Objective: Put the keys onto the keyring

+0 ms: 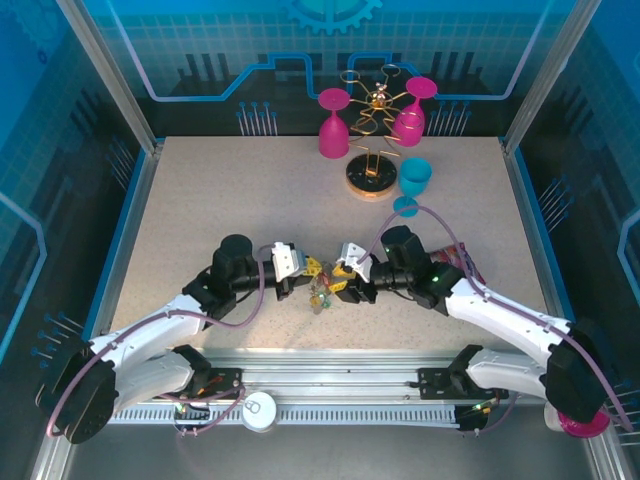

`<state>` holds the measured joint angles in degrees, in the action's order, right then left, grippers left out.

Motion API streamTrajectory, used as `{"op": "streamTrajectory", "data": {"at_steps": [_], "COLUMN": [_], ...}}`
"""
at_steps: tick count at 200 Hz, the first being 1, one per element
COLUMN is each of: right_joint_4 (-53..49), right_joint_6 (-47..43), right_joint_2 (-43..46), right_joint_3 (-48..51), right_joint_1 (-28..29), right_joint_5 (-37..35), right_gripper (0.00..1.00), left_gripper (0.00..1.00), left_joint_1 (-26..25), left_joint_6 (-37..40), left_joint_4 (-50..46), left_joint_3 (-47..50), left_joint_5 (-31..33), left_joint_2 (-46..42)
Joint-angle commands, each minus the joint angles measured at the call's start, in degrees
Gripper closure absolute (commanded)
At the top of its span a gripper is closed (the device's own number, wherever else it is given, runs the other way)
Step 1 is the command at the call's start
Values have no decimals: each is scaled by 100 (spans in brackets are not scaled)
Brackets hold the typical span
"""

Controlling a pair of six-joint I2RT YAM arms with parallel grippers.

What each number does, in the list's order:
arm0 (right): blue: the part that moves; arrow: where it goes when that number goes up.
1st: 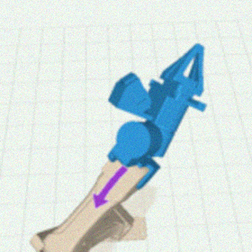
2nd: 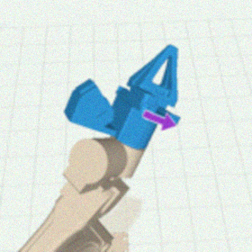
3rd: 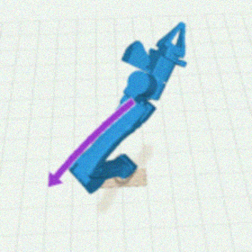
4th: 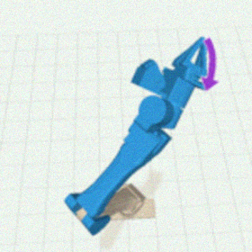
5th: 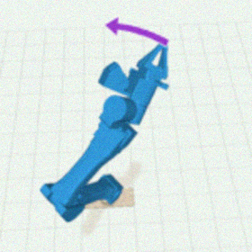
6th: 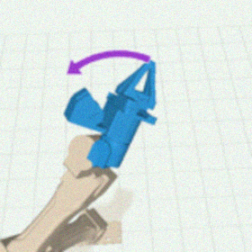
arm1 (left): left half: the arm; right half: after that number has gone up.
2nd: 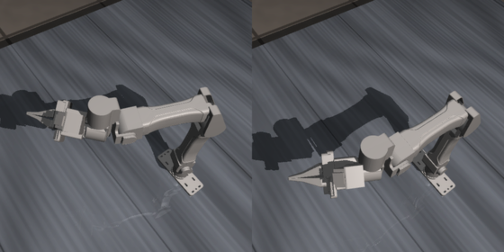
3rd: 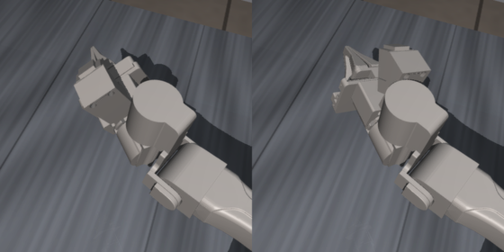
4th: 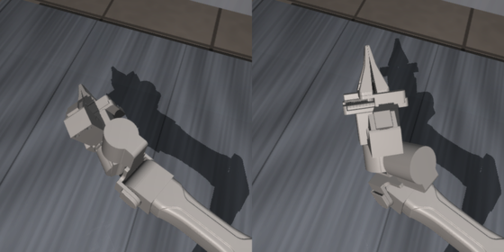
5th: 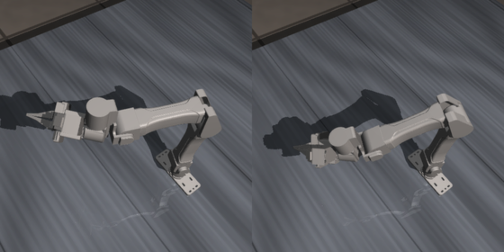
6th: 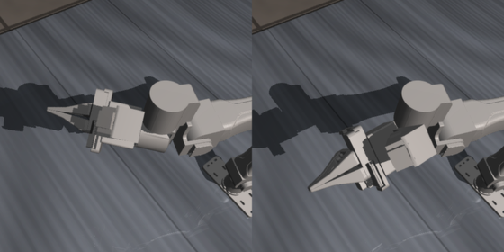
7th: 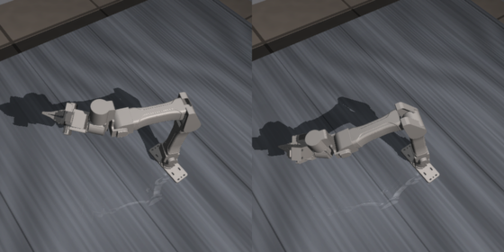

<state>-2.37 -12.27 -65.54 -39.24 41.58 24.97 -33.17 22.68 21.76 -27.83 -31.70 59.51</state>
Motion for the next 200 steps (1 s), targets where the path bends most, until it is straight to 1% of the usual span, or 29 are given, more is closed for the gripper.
{"op": "streamTrajectory", "data": {"at_steps": [1, 18, 30, 48, 60, 91, 102, 133, 165, 200], "right_joint_4": [722, 820, 827, 776, 769, 740, 738, 707, 474, 28], "right_joint_6": [344, 348, 316, 282, 261, 193, 177, 133, 5, -170], "right_joint_2": [-161, -273, -351, -419, -439, -574, -635, -706, -513, -45], "right_joint_3": [52, 14, -35, -91, -109, -227, -282, -391, -369, -215], "right_joint_1": [82, 104, 120, 125, 148, 278, 330, 402, 387, 230], "right_joint_5": [-147, -140, -129, -96, -25, 210, 269, 259, -95, -513], "right_gripper": [62, 63, 69, 84, 91, 99, 100, 100, 100, 100], "left_gripper": [100, 100, 100, 100, 100, 100, 100, 100, 100, 100], "left_joint_1": [-26, -28, -23, -23, -22, -26, -31, -24, -15, -13], "left_joint_6": [-333, -442, -503, -577, -640, -894, -959, -948, -835, -700], "left_joint_4": [530, 631, 697, 745, 806, 1198, 1333, 1341, 1197, 1070], "left_joint_3": [99, 135, 155, 155, 160, 202, 217, 196, 190, 176], "left_joint_5": [-73, -95, -116, -151, -155, -233, -262, -310, -293, -252], "left_joint_2": [-133, -134, -126, -105, -84, 31, 76, 114, 75, 22]}}
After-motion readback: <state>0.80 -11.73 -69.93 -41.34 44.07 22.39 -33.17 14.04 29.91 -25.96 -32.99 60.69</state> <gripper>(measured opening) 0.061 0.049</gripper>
